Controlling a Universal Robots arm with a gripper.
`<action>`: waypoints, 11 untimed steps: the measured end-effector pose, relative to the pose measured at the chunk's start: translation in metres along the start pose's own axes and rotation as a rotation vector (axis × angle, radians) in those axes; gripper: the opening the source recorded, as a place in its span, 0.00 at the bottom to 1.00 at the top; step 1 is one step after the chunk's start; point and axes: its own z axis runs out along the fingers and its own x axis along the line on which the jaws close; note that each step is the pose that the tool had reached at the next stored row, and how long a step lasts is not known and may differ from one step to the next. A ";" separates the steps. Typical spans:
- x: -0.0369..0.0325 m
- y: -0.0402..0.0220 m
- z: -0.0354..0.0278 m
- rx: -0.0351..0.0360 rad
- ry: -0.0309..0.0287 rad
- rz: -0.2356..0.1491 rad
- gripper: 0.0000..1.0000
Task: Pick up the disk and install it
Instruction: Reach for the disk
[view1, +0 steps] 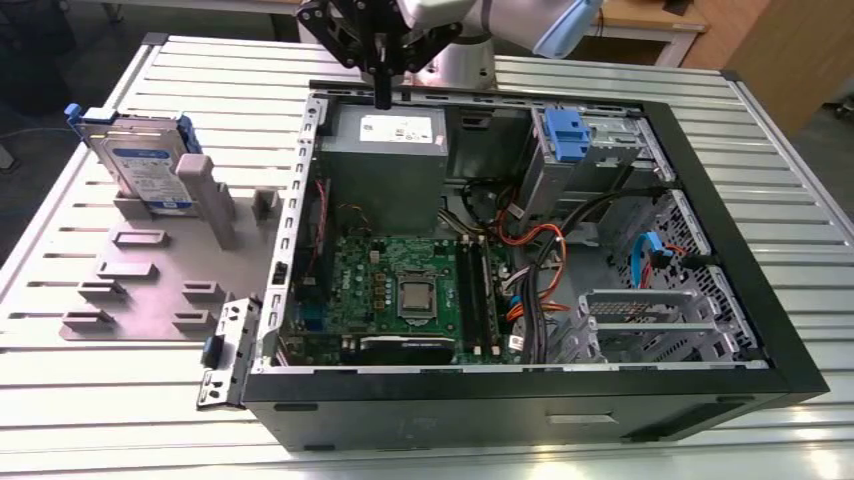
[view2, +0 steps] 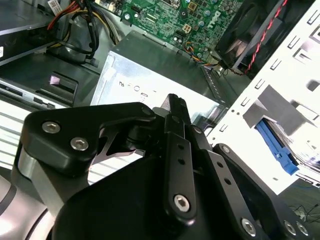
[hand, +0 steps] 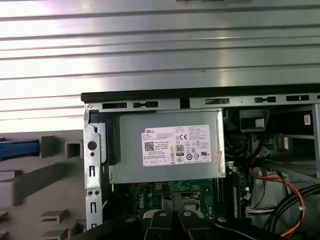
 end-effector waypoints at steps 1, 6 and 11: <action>0.0014 -0.0001 0.0000 0.0000 0.0000 0.000 0.11; 0.0097 -0.0007 -0.0001 0.0001 0.0000 0.000 0.11; 0.0190 -0.0014 -0.0002 0.0000 0.0000 0.000 0.11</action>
